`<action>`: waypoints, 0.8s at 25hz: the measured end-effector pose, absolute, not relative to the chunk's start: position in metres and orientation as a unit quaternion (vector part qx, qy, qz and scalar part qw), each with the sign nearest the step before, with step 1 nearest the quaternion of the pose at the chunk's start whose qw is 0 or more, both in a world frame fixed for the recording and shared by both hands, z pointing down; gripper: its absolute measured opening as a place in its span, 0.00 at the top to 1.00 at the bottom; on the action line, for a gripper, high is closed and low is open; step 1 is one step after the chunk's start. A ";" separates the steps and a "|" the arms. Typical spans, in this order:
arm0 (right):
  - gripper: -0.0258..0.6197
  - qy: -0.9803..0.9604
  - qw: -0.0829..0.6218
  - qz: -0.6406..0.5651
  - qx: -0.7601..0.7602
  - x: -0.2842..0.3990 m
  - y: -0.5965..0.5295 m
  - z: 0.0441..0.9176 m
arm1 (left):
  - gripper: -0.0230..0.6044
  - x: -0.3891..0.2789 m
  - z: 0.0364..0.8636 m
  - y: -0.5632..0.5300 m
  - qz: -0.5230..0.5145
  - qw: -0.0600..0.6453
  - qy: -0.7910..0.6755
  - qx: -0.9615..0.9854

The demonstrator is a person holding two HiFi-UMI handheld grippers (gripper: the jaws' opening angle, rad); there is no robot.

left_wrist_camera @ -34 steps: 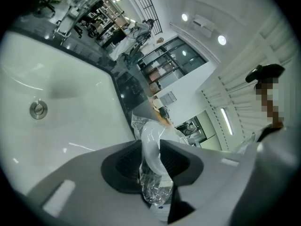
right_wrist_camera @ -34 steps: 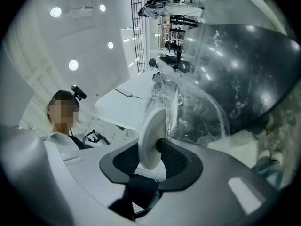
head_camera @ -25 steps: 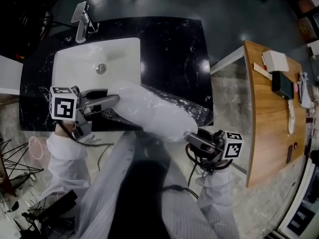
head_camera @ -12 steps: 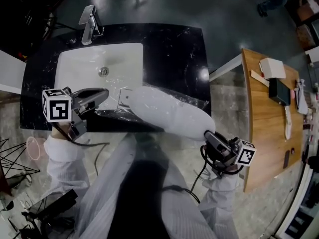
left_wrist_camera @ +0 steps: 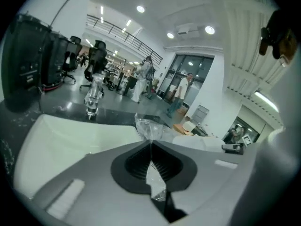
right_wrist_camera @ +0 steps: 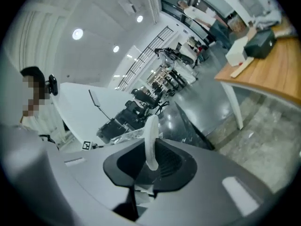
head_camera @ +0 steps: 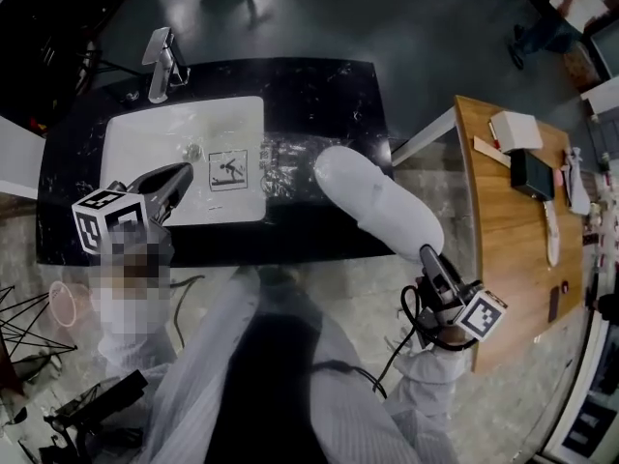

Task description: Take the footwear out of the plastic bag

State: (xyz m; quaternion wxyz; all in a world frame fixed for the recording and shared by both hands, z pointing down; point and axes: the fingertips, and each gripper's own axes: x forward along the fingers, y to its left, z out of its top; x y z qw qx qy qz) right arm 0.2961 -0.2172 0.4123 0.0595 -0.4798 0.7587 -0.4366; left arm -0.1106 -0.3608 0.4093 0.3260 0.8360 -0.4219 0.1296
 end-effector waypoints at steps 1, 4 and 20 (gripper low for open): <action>0.85 0.756 0.055 -0.416 -0.503 0.298 -0.221 0.406 | 0.96 -0.110 0.405 -0.366 0.126 0.310 -0.449 0.829; 0.85 0.738 0.043 -0.356 -0.572 0.305 -0.233 0.389 | 0.96 -0.103 0.392 -0.380 0.097 0.264 -0.516 0.810; 0.86 0.750 -0.015 -0.188 -0.634 0.229 -0.287 0.360 | 0.96 -0.024 0.377 -0.366 0.079 0.156 -0.567 0.805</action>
